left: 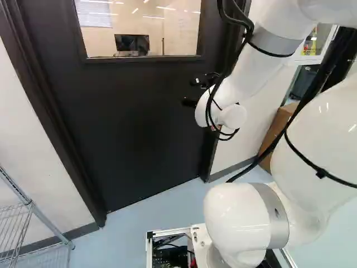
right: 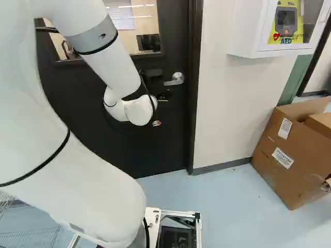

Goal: Open the door and move inside

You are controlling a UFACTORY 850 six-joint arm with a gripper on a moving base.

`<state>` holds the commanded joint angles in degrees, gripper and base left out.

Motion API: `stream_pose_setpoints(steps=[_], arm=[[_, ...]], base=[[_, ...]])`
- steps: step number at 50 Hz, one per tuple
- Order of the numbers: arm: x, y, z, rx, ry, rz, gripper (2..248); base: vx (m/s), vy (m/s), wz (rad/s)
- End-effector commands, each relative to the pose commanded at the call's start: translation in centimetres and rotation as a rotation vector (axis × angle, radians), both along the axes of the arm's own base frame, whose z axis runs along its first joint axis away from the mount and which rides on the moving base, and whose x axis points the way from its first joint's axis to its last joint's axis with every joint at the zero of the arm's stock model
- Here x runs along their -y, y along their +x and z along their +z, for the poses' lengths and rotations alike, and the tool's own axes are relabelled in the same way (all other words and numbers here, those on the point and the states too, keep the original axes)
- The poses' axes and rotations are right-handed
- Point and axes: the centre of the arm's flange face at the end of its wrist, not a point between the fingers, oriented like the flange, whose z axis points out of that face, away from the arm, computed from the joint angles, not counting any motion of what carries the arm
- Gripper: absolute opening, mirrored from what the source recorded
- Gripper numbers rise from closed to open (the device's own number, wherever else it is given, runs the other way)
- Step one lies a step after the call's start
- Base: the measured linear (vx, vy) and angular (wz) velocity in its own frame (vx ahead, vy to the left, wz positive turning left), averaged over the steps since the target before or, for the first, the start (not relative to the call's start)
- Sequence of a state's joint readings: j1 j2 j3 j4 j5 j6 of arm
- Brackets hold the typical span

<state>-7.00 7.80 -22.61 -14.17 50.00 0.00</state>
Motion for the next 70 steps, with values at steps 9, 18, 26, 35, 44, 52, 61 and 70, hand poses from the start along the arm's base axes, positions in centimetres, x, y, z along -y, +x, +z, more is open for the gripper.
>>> stream_pose_setpoints(steps=[9, 18, 26, 35, 44, 52, 61, 70], arm=[[0.0, -0.1, 0.9, 0.023, -0.003, 0.000, 247], [0.0, -0.1, 1.8, 0.046, -0.006, 0.000, 247], [0.0, -0.2, 2.6, 0.066, -0.008, 0.000, 247], [0.0, -0.2, 3.5, 0.088, -0.011, 0.000, 247], [0.0, 0.3, 4.4, 0.109, -0.013, 0.001, 247], [0.1, 1.2, 5.3, 0.125, -0.015, 0.001, 247], [0.3, 2.5, 5.7, 0.128, -0.016, 0.000, 247], [0.6, 3.8, 5.8, 0.126, -0.016, -0.004, 247]], base=[[0.000, 0.000, 0.000], [0.000, 0.000, 0.000], [0.000, 0.000, 0.000], [0.000, 0.000, 0.000], [0.000, 0.000, 0.000], [0.000, 0.000, 0.000], [0.000, 0.000, 0.000], [0.000, 0.000, 0.000]])
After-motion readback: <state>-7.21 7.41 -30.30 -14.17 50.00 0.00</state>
